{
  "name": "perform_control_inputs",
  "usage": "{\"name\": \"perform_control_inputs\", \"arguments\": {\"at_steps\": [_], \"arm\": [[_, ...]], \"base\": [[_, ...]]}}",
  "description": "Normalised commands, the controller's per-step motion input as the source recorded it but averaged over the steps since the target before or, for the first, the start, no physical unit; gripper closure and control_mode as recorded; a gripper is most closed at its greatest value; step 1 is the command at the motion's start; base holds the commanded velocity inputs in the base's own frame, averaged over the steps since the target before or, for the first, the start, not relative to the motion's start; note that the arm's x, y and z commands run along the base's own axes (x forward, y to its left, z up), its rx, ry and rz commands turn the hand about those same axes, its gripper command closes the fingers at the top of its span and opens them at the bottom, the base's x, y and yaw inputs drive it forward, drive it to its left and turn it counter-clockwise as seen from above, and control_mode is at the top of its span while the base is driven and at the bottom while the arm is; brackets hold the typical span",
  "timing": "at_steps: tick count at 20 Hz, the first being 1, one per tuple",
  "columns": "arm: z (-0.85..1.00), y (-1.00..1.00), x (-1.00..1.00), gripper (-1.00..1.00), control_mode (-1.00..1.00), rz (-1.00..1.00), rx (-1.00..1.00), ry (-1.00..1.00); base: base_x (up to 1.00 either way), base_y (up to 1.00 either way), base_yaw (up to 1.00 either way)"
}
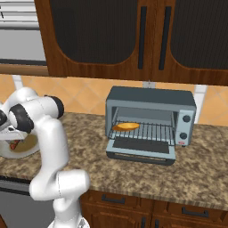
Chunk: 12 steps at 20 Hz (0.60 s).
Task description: Pick up the kebab skewer and baguette bread, and place them inside the toaster oven. Close the toaster oven door and start by setting the timer.
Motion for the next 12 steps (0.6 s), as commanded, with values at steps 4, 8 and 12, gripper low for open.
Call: {"name": "perform_control_inputs", "arguments": {"at_steps": [4, 8, 12], "arm": [[-0.19, 0.0, 0.06, -1.0, -1.0, 0.0, 0.0, 0.0], [-0.18, 0.0, 0.06, -1.0, -1.0, 0.0, 0.0, 0.0], [-0.25, 0.0, 0.0, 1.0, -1.0, 0.0, 0.0, 0.0]], "base": [[0.0, 0.0, 0.0], [0.0, 0.0, 0.0], [0.0, 0.0, 0.0]]}}
